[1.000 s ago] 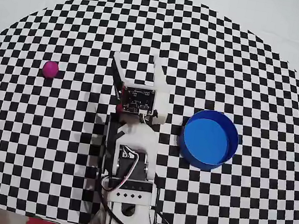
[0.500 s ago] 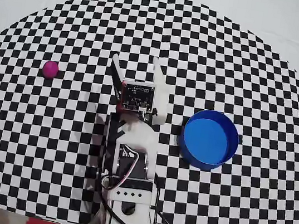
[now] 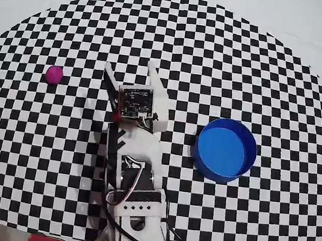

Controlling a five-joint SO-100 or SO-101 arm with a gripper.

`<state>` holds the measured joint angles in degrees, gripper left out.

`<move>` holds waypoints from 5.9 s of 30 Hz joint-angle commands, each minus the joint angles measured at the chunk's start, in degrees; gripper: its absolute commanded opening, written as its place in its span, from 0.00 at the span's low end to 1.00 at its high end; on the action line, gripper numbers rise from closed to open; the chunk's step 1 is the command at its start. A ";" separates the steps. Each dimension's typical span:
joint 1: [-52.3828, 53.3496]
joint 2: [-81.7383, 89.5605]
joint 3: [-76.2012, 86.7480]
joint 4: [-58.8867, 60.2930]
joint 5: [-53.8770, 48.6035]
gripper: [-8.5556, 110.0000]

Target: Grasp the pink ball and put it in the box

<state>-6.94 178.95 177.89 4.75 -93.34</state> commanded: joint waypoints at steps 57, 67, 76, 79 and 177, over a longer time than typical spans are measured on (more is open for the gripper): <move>-23.55 -10.81 0.09 -2.02 -0.35 0.30; -23.64 -18.72 -3.78 -2.72 -0.44 0.30; -23.99 -25.49 -7.65 -3.43 -0.35 0.30; -23.99 -28.13 -9.32 -3.43 -0.44 0.30; -25.05 -88.15 -49.57 -9.23 -0.09 0.30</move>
<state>-31.64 90.88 131.13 -3.78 -93.34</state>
